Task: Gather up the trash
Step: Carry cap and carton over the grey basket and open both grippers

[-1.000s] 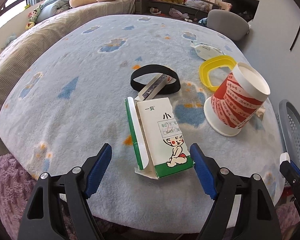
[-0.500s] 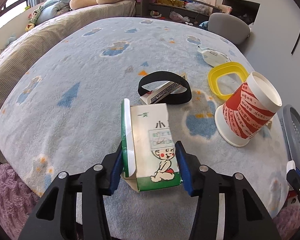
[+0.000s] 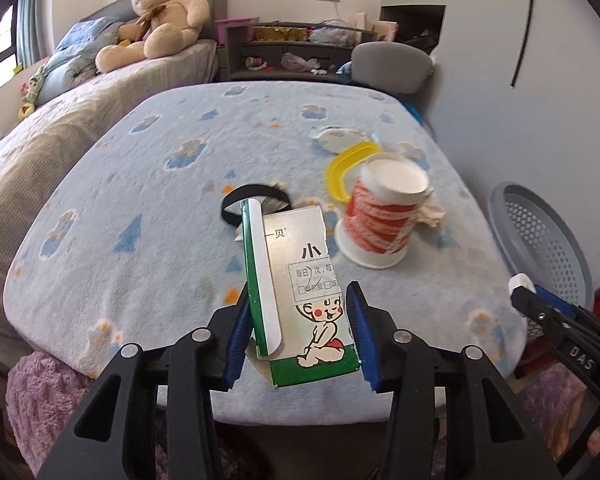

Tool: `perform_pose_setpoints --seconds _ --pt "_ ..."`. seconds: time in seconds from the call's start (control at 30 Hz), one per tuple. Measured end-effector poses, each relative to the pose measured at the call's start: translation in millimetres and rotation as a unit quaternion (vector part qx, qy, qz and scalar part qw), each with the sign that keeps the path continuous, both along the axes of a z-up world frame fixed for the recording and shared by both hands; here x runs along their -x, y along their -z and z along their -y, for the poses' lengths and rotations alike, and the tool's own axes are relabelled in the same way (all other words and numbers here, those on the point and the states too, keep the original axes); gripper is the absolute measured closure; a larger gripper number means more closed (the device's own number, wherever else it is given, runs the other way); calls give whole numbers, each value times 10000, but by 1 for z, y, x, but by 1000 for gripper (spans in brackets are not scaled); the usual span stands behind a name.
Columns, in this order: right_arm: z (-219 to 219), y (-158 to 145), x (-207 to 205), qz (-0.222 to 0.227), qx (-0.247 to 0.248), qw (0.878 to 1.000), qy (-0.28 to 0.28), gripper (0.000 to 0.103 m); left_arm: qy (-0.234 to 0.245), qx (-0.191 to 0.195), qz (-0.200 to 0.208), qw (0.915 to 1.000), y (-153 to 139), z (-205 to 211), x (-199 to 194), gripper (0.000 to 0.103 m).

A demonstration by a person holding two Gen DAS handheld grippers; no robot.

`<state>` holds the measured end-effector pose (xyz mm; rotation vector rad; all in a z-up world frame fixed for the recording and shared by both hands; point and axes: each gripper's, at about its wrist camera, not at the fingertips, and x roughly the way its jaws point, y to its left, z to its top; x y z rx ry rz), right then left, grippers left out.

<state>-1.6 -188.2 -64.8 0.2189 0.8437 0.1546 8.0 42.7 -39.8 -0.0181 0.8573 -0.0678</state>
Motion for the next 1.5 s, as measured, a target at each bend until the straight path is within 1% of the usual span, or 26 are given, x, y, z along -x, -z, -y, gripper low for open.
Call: perform_pose_setpoints --seconds 0.07,0.17,0.27,0.37,0.47,0.57,0.7,0.83,0.97,1.03,1.07,1.1,1.13,1.33,1.5 --pt "12 -4 4 46 10 9999 109 64 300 30 148 9994 -12 21 1 59" --pt "36 -11 8 101 1 9994 331 64 773 102 260 9966 -24 57 -2 59" --pt "65 -19 13 174 43 9979 630 64 1211 181 346 9919 -32 93 -9 59" --pt "96 -23 17 203 110 9952 952 64 1579 260 326 9866 -34 128 -19 59" --pt "124 -23 18 152 129 9923 1222 64 1866 215 250 9819 -30 161 -32 59" --pt "147 -20 17 91 157 9897 1423 64 2107 211 89 9773 -22 189 -46 59" --pt "167 -16 11 -11 81 9879 1548 64 2364 397 -254 9705 -11 217 -62 59" --pt "177 -13 1 -79 108 9879 1547 64 2462 320 -278 9683 -6 238 -73 59" --pt "185 -11 -7 -112 87 9874 1575 63 2454 321 -327 9683 -4 247 -80 58" --pt "189 -10 -8 -114 62 9873 1584 63 2438 329 -287 9689 -5 248 -80 54" --pt "191 -10 -9 -105 54 9871 1595 62 2425 324 -267 9692 -6 249 -80 50" --pt "193 -11 -10 -94 44 9870 1601 57 2405 312 -247 9698 -6 249 -80 46" --pt "194 -11 -10 -74 56 9868 1617 53 2388 307 -229 9703 -7 249 -81 45" --pt "196 -11 -7 -37 70 9860 1666 46 2246 258 -194 9739 -7 246 -81 43" --pt "192 -8 -5 -86 39 9860 1666 45 2144 178 -160 9765 -8 242 -79 41"
